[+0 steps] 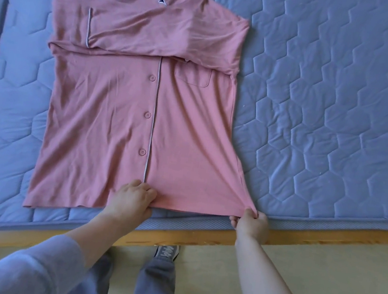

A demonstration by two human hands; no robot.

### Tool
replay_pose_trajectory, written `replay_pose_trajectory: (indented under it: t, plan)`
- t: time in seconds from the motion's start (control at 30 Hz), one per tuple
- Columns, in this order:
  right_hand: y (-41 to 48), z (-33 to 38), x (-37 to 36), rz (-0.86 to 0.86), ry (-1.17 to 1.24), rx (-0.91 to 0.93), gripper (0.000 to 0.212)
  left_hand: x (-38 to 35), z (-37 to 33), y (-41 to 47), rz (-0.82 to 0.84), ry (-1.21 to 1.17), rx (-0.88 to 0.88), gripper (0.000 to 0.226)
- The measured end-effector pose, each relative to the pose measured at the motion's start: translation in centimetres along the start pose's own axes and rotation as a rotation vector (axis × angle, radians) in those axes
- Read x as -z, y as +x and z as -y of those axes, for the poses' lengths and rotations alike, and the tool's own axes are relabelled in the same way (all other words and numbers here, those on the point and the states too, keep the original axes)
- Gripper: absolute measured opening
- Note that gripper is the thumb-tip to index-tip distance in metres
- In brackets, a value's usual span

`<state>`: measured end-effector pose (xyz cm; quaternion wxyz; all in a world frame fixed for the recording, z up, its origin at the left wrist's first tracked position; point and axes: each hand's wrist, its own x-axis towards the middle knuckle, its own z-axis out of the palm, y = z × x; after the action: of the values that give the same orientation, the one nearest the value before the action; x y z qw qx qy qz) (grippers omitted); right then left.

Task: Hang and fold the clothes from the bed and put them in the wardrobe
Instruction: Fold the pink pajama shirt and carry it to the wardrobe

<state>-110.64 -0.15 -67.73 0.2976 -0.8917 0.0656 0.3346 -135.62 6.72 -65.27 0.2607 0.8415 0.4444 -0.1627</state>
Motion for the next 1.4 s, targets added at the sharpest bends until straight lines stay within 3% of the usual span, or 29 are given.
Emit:
replay_pose_trajectory:
  t: [0.1,0.17,0.23,0.37,0.83,1.07,1.23,1.4]
  plan:
    - [-0.6,0.6,0.5,0.04,-0.33,0.078,0.018,1.5,0.0,0.0,0.027,0.047,0.026,0.02]
    - [-1.6,1.4,0.7,0.058,-0.59,0.152,0.021,1.6,0.4,0.3,0.146,0.02,0.094,0.022]
    - [-2.9,2.8,0.6,0.034,-0.685,0.264,0.033,2.3,0.6,0.4,0.146,-0.081,0.115,0.027]
    - [-5.1,6.8,-0.6,0.067,-0.684,0.475,0.036,4.7,1.1,0.6,-0.001,-0.25,0.179,0.027]
    - [-11.4,21.4,-13.8,0.256,-0.632,0.702,0.031,18.4,14.5,7.1,-0.205,-0.319,0.212,0.021]
    - [-9.7,27.3,-20.3,0.323,-0.619,0.861,0.026,22.1,18.7,14.0,-0.363,-0.365,0.263,0.025]
    - [-6.3,32.3,-24.2,0.405,-0.699,1.04,0.032,23.1,21.6,19.4,-0.327,-0.312,0.304,0.037]
    - [-3.5,35.2,-27.2,0.402,-0.768,1.137,0.025,24.6,24.2,24.0,-0.269,-0.176,0.35,0.051]
